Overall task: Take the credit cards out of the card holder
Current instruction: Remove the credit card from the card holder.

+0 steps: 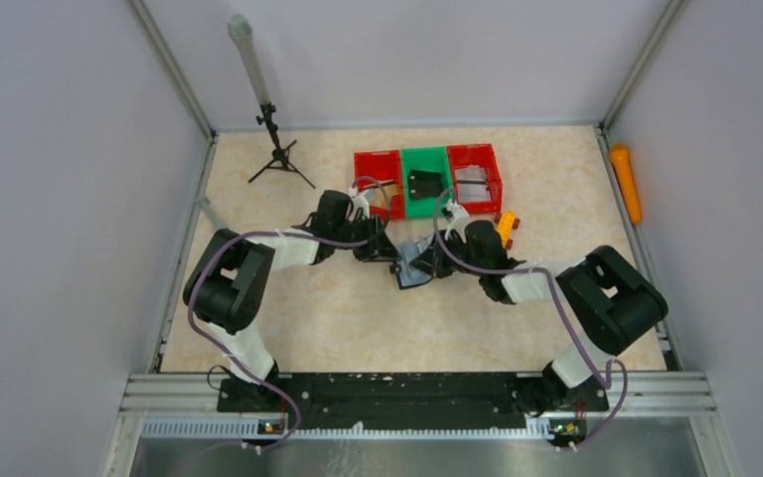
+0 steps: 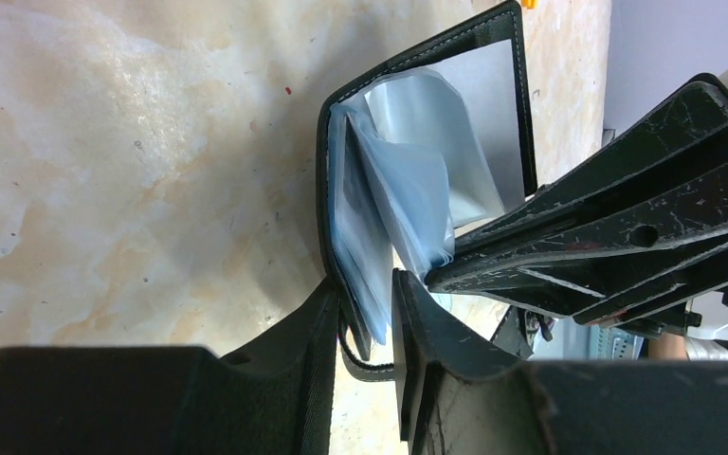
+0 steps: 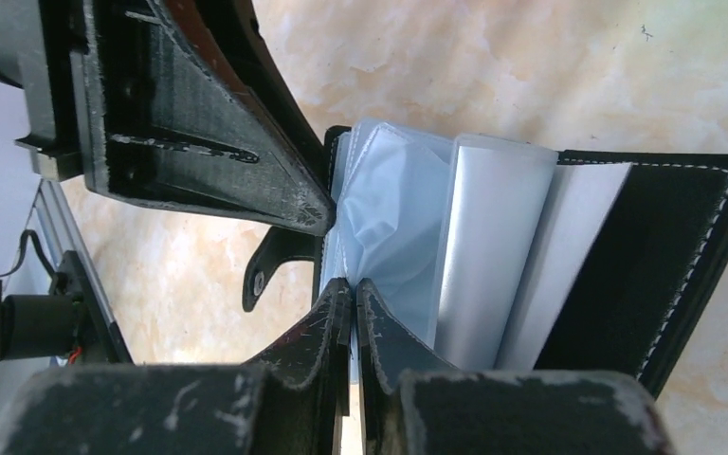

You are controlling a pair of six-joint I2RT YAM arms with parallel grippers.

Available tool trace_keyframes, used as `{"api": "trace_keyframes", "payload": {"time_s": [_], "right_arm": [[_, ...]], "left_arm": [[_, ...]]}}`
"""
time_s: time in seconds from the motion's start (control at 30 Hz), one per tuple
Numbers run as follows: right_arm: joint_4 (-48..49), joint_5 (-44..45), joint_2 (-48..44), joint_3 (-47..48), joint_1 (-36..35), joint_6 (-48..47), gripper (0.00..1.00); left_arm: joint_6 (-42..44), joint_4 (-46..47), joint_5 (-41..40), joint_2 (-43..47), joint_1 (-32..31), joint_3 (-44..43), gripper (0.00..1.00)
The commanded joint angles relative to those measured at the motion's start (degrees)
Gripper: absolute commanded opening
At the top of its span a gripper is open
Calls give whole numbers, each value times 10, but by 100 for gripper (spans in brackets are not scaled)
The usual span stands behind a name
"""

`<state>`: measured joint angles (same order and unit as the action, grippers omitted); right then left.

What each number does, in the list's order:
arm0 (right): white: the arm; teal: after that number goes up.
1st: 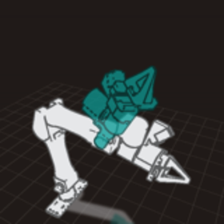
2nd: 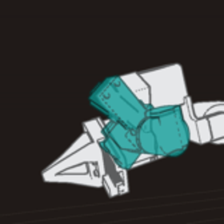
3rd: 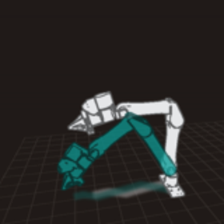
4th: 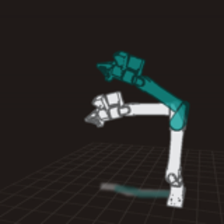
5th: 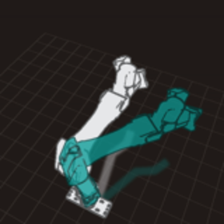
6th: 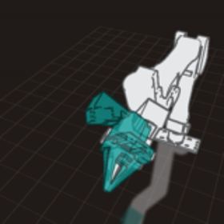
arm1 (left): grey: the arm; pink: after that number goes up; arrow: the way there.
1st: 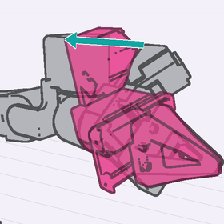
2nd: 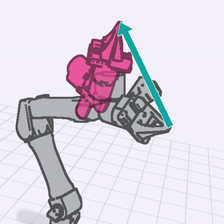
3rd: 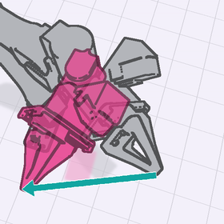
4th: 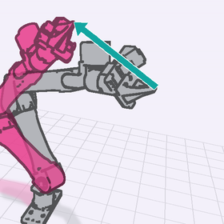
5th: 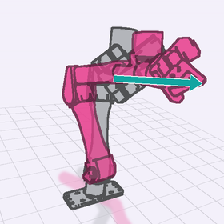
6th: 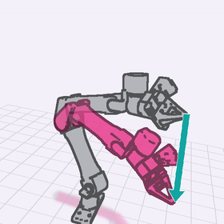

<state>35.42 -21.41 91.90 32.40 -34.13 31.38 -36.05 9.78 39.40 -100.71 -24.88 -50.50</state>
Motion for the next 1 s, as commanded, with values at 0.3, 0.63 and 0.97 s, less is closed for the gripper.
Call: {"api": "trace_keyframes", "payload": {"time_s": [0.3, 0.63, 0.97], "right_arm": [[78, -33, -8, -11, 13, 30, 4], [-107, 156, -63, 18, 13, -26, 33], [-132, 182, -68, 26, 13, -40, 54]], "left_arm": [[-18, 30, 30, -20, 8, -17, 10], [17, -40, -27, -14, 9, -34, 0], [19, -42, -27, -11, 9, -34, 0]]}}
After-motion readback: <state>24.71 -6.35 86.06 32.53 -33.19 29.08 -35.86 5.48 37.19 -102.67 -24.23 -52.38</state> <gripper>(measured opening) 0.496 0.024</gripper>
